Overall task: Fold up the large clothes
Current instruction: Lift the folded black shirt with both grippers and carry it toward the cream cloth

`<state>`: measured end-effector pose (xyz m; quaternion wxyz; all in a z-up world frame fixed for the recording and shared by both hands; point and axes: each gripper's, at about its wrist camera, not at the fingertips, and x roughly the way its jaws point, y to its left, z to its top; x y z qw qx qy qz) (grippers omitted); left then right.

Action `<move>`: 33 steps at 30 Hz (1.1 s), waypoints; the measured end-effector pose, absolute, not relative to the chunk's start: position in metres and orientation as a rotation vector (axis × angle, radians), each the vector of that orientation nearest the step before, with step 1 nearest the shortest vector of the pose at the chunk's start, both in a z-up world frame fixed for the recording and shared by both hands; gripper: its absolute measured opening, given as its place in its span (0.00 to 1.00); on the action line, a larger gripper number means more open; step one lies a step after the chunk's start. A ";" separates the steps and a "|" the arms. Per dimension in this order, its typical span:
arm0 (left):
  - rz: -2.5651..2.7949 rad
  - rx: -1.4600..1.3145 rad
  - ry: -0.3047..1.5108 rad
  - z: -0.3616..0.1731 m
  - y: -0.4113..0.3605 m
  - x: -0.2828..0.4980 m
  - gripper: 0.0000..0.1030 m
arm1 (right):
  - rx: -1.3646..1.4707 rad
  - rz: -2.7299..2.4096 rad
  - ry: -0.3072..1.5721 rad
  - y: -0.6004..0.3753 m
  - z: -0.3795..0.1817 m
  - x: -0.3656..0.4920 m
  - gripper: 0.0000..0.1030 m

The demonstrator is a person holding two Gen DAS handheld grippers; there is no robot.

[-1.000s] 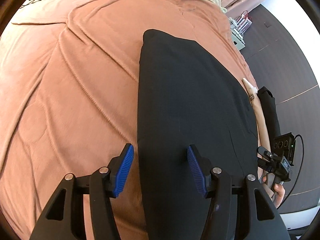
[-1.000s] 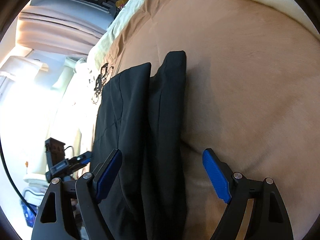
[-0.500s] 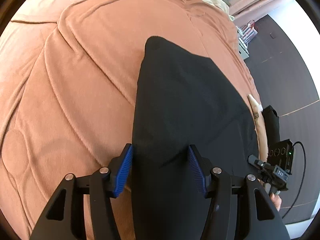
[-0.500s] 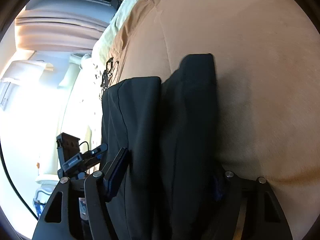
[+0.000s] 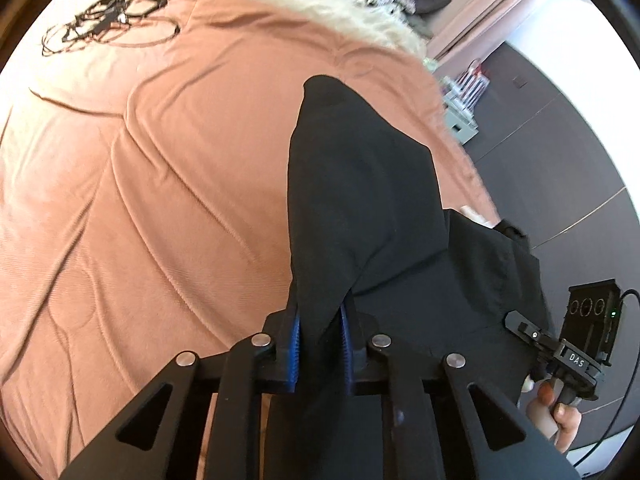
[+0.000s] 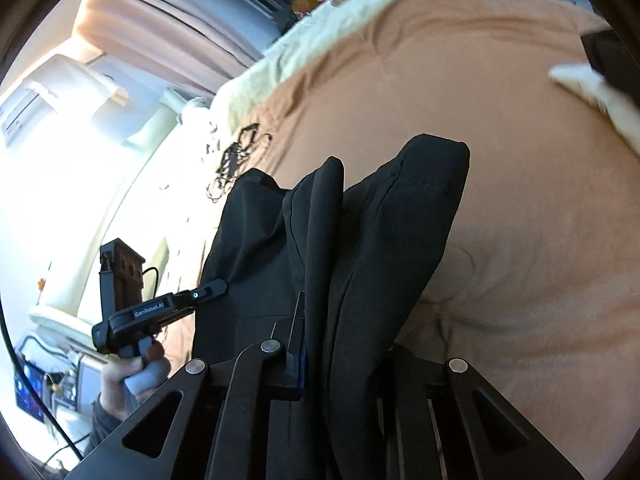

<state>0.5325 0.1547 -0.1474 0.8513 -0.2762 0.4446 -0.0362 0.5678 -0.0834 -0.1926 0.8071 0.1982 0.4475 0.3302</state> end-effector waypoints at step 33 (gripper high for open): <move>-0.374 -0.483 0.658 0.032 -0.054 0.511 0.15 | 0.215 0.510 0.549 -0.228 0.034 0.458 0.13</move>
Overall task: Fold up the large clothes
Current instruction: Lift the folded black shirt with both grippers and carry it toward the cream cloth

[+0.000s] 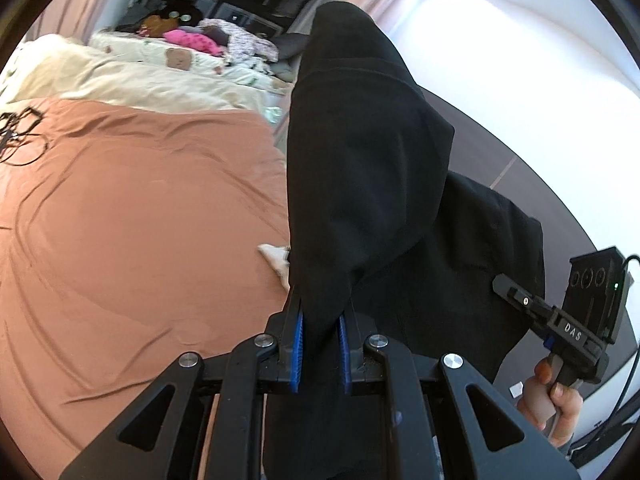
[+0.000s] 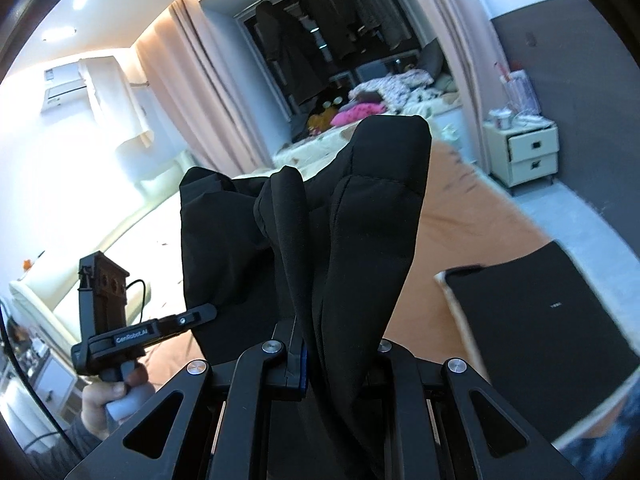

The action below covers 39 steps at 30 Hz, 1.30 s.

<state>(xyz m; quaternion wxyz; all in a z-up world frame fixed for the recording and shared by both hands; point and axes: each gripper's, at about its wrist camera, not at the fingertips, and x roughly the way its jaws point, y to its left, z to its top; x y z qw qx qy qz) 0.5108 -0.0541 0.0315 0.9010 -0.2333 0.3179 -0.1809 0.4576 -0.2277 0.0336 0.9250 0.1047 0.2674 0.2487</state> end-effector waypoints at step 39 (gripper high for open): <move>-0.538 -0.550 0.904 -0.066 -0.232 0.643 0.15 | 0.082 0.151 0.672 -0.368 0.016 0.594 0.12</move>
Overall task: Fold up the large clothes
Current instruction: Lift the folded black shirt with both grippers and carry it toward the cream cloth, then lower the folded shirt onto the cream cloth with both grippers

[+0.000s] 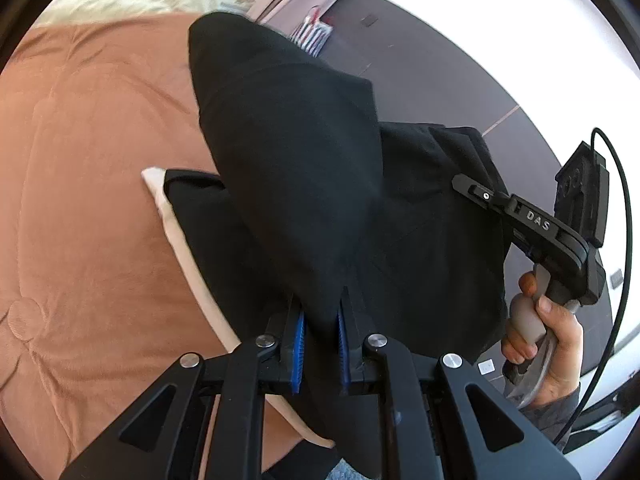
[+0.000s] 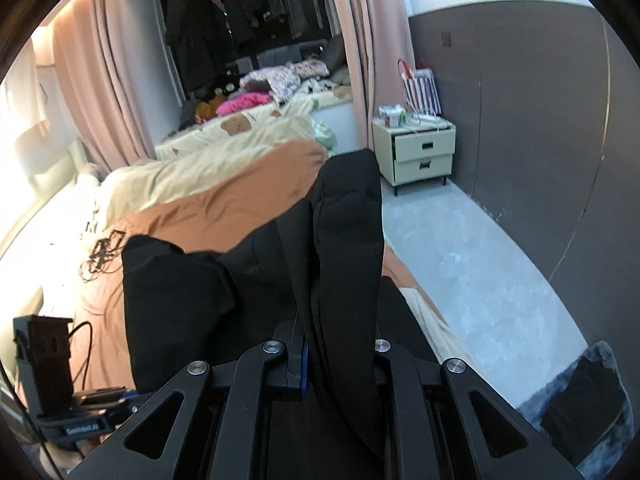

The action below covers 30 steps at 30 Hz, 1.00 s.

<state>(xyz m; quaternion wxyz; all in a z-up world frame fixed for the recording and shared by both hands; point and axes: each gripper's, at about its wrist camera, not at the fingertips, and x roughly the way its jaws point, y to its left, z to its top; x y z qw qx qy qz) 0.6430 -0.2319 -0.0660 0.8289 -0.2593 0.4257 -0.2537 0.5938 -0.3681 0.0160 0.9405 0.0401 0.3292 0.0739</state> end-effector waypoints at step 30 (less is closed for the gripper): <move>-0.474 -0.520 1.084 -0.127 -0.247 0.720 0.34 | 0.548 -0.026 0.753 -0.524 -0.137 0.465 0.82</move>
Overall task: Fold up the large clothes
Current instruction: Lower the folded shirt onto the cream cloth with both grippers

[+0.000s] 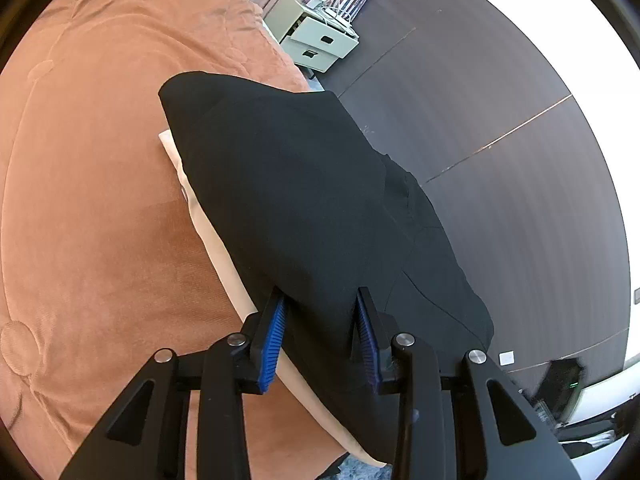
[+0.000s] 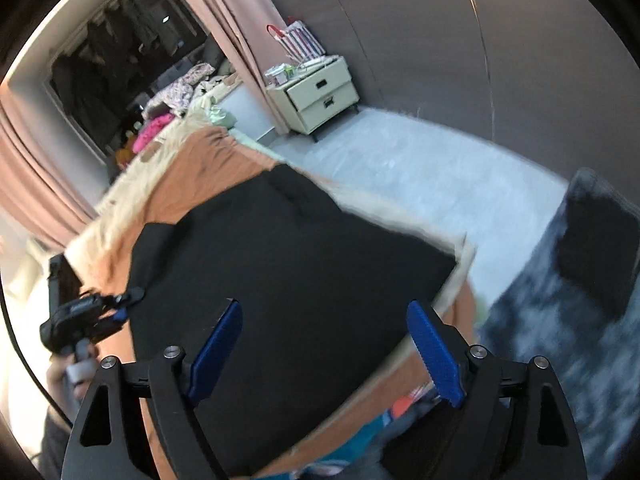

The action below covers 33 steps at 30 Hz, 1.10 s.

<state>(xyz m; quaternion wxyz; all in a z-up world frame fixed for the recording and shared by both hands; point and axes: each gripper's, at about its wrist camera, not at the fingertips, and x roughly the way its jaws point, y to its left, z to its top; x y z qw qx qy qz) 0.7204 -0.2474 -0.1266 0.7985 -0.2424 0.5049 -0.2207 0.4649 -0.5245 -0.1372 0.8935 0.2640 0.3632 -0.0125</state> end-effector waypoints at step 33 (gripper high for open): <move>-0.436 -0.467 0.973 -0.106 -0.211 0.723 0.28 | 0.734 -0.064 0.730 -0.515 -0.194 0.503 0.36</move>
